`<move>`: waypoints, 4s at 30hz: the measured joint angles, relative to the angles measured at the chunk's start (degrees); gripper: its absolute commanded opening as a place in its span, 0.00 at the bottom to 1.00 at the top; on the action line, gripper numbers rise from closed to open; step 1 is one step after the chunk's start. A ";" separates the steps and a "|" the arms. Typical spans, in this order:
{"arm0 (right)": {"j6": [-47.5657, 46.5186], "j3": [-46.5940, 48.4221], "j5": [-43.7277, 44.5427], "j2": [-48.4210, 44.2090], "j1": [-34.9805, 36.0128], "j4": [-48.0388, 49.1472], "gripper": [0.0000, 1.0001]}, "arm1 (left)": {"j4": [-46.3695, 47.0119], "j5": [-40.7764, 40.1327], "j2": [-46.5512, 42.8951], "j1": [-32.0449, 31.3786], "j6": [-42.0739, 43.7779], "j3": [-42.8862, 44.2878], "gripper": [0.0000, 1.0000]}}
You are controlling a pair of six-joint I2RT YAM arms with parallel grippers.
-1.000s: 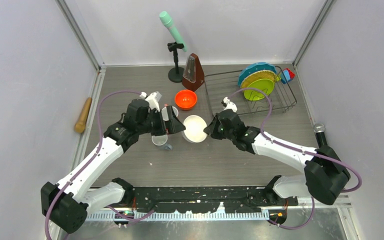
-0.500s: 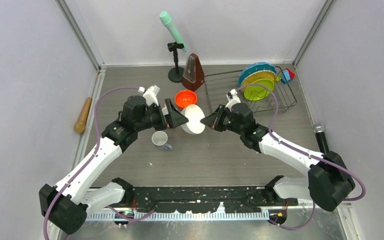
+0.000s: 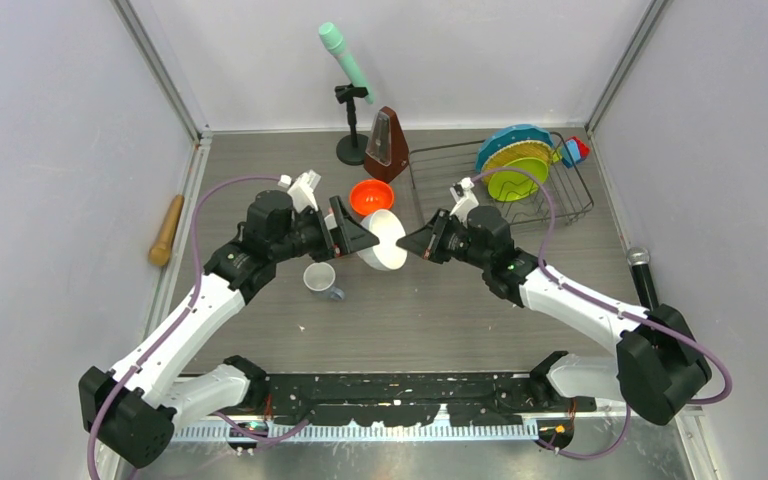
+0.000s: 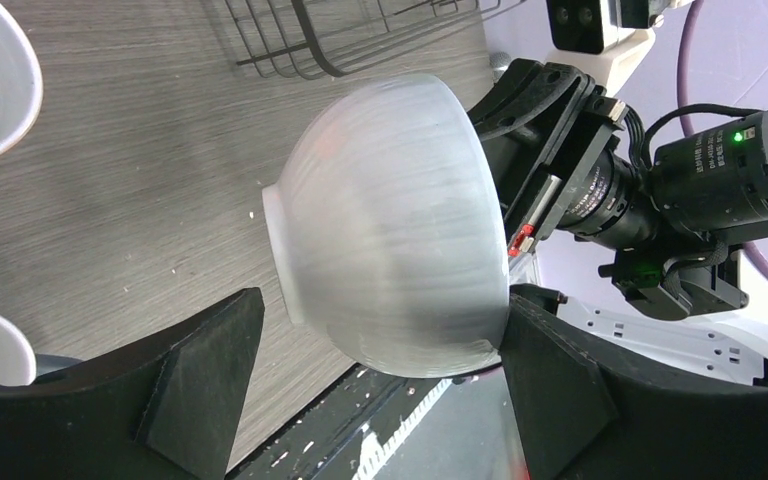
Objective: Load the mixed dishes into the dish rack
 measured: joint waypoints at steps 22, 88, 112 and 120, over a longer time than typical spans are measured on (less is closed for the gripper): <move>0.83 -1.01 -1.42 -0.66 -1.18 1.79 0.00 | 1.64 1.46 0.50 0.00 -1.16 -0.20 0.67; -8.96 20.13 -4.11 -8.59 -6.43 -27.63 1.00 | -4.79 -10.86 12.17 0.26 12.41 11.32 0.00; -2.38 17.38 -9.57 -9.35 -6.36 -21.70 0.99 | 5.44 1.51 12.17 1.57 1.97 11.13 0.00; -0.59 16.20 -10.71 -9.35 -6.36 -17.51 0.84 | 5.77 2.78 12.17 1.75 0.81 11.13 0.00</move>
